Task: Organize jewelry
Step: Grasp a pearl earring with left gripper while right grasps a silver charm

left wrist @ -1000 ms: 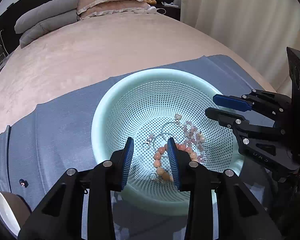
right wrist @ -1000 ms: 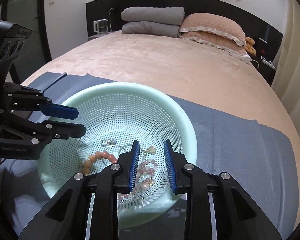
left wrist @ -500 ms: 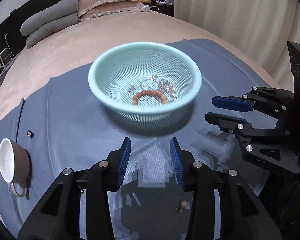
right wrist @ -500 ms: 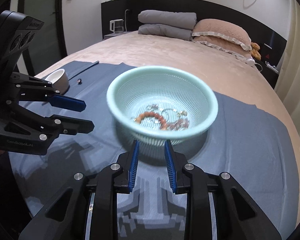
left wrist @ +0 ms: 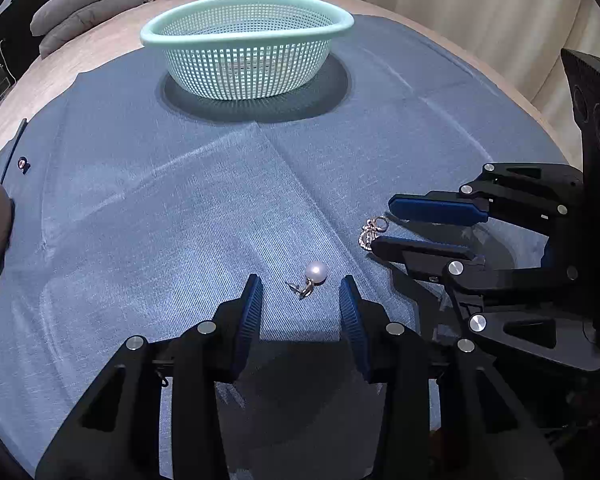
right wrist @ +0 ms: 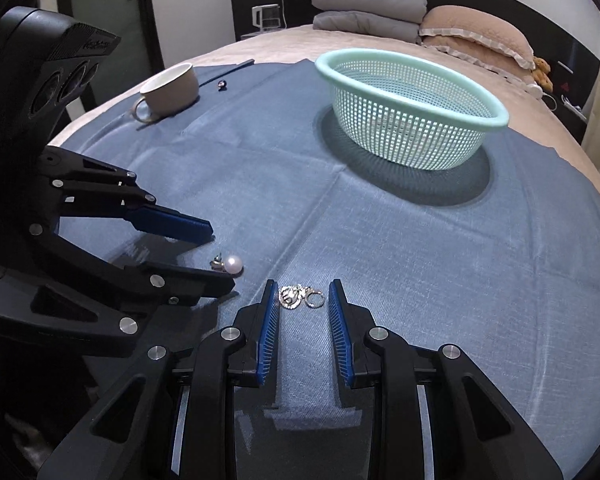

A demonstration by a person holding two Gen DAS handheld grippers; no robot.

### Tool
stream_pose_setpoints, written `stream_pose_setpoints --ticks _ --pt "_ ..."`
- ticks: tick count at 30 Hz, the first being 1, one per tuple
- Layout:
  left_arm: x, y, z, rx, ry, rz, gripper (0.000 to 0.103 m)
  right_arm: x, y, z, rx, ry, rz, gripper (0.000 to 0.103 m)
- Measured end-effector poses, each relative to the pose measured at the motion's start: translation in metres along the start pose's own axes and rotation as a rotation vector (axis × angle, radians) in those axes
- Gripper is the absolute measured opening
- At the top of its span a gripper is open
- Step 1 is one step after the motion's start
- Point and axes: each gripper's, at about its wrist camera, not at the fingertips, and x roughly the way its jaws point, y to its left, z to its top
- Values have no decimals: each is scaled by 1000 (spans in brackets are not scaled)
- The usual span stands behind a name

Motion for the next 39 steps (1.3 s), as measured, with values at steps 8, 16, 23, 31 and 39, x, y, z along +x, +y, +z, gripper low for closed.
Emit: stream_pose_setpoints --ticks 8,16,23,31,39 --pt "14 -3 0 55 -13 30 41 11 7 -10 -22 -23 -27 26" --pt "13 -5 -2 82 -15 -4 18 5 -5 -10 8 -21 13 14" --pt "11 -6 1 74 -13 -32 8 -4 -12 -10 13 -30 -2 1" --pt "1 6 2 47 -21 -48 4 -7 -24 -2 59 -50 25 6" --pt "-19 22 3 32 -50 -38 4 4 -13 6 38 -66 5 33"
